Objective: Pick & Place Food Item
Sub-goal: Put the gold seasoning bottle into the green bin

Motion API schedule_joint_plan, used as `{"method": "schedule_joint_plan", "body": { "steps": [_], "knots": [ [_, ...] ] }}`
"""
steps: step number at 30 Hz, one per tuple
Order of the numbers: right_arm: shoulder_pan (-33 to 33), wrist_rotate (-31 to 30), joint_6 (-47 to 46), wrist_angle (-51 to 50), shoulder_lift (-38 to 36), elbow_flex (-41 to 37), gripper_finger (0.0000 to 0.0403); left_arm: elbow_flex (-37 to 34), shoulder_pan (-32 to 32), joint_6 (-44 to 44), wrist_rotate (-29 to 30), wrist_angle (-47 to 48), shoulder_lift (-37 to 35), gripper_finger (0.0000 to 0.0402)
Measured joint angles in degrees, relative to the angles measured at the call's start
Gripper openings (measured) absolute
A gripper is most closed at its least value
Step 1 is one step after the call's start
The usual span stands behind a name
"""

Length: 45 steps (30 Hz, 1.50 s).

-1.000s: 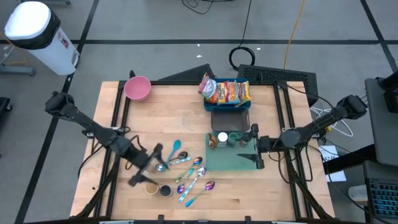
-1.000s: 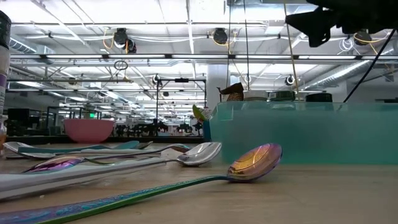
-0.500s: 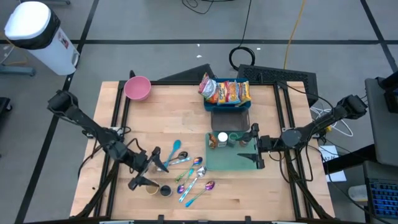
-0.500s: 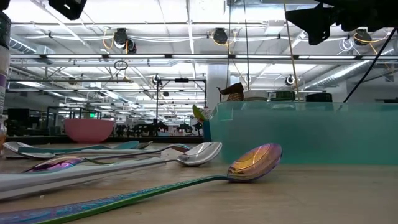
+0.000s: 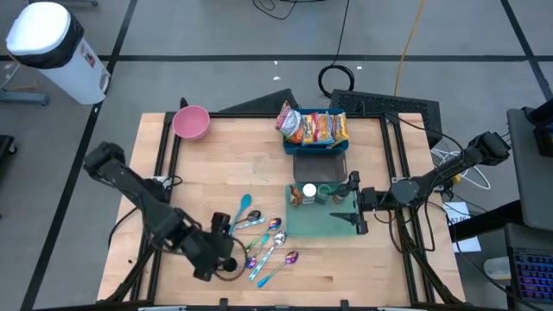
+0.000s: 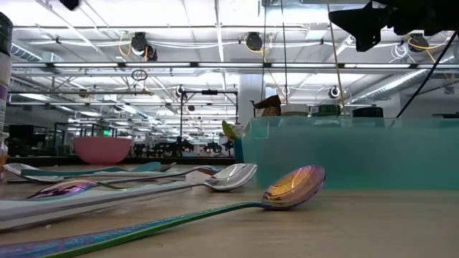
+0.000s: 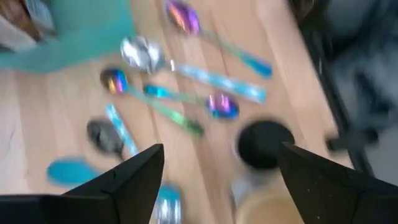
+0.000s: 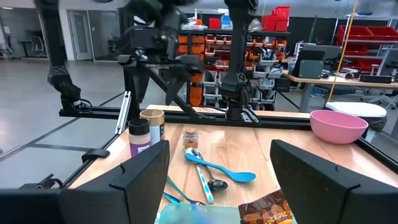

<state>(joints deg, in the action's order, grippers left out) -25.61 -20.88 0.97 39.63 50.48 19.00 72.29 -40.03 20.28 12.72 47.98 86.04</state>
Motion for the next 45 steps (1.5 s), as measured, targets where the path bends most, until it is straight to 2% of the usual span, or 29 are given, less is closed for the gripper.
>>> {"method": "schedule_joint_plan", "body": {
  "steps": [5,8,14,21,26,33,38,45],
  "knots": [
    [0.0,0.0,-0.3,0.0,0.1,0.0,0.0270,8.6,-0.3,4.0,-7.3,19.8,6.9,0.0314],
    [0.0,0.0,-0.3,-0.1,0.3,0.0,0.0270,9.4,-0.2,9.9,-11.8,24.7,7.5,0.0303],
    [0.0,0.2,-0.3,0.0,0.3,0.0,0.0270,7.5,-1.4,19.3,-15.7,25.3,7.7,0.0288],
    [0.0,0.2,-0.3,0.0,0.3,0.0,0.0270,7.4,-2.6,19.0,-15.7,25.3,7.7,0.0288],
    [0.0,0.2,-0.3,0.0,0.3,0.0,0.0270,7.4,-2.2,14.3,-15.7,24.3,7.7,0.0290],
    [0.0,0.2,-0.3,0.0,0.3,0.0,0.0270,7.4,-1.2,16.3,-15.5,20.8,7.7,0.0281],
    [0.0,0.2,-0.7,0.0,0.3,0.0,0.0270,7.4,0.3,18.9,-14.0,20.9,7.7,0.0304],
    [0.0,0.2,-0.8,0.0,0.3,0.0,0.0270,7.4,0.1,15.1,-15.1,20.9,7.7,0.0362]
  ]
}}
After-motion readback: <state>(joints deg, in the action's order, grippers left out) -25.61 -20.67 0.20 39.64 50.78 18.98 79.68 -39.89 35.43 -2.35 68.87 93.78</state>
